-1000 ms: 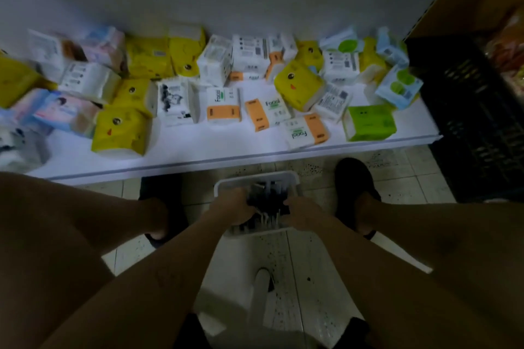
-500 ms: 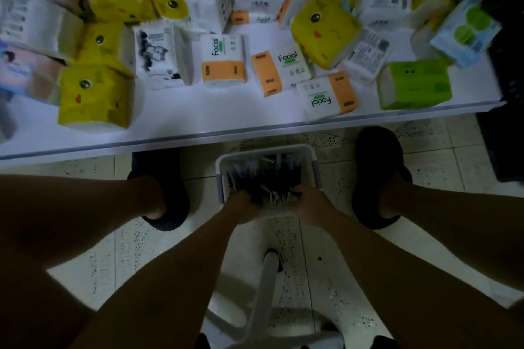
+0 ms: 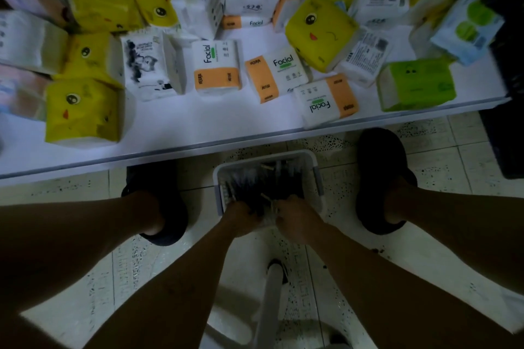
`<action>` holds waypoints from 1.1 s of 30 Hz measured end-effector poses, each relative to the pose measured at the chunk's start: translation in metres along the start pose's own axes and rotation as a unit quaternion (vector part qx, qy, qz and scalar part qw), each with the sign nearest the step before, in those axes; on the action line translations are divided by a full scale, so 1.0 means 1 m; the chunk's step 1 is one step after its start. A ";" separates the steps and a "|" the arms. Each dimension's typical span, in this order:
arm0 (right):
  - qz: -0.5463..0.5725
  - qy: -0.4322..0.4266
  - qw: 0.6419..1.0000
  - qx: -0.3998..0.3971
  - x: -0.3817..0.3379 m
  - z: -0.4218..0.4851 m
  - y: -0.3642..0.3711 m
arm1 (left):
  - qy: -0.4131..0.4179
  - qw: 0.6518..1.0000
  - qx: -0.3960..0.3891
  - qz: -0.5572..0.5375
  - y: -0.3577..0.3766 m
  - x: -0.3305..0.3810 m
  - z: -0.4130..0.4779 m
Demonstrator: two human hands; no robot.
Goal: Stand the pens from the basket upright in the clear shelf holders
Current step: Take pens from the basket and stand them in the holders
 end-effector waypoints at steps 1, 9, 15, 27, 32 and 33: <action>-0.011 -0.007 1.000 -0.002 -0.001 0.001 0.001 | -0.004 1.000 -0.012 0.002 0.000 -0.001 0.002; -0.111 -0.023 0.993 -0.033 -0.009 0.013 0.004 | -0.035 0.995 0.080 -0.050 0.008 -0.005 0.000; -0.216 -0.043 0.975 -0.016 -0.013 0.015 0.010 | -0.085 0.973 0.168 -0.131 -0.001 -0.005 -0.021; 0.114 0.173 0.969 0.132 0.004 -0.005 -0.019 | -0.109 0.970 0.039 -0.215 -0.020 0.017 -0.042; 0.218 0.229 0.946 0.072 -0.010 -0.028 -0.030 | -0.094 0.962 0.099 -0.238 -0.026 0.025 -0.060; 0.235 0.235 0.941 0.071 -0.012 -0.032 -0.032 | -0.071 0.964 0.122 -0.226 -0.028 0.027 -0.064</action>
Point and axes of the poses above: each hand's wrist, its own z-axis towards the middle knuckle, its own y-axis out of the palm, x = y × z, the point moved 2 cm from there along z, towards the middle knuckle, and after that the axes turned 13 degrees about x, right-handed, at the moved point
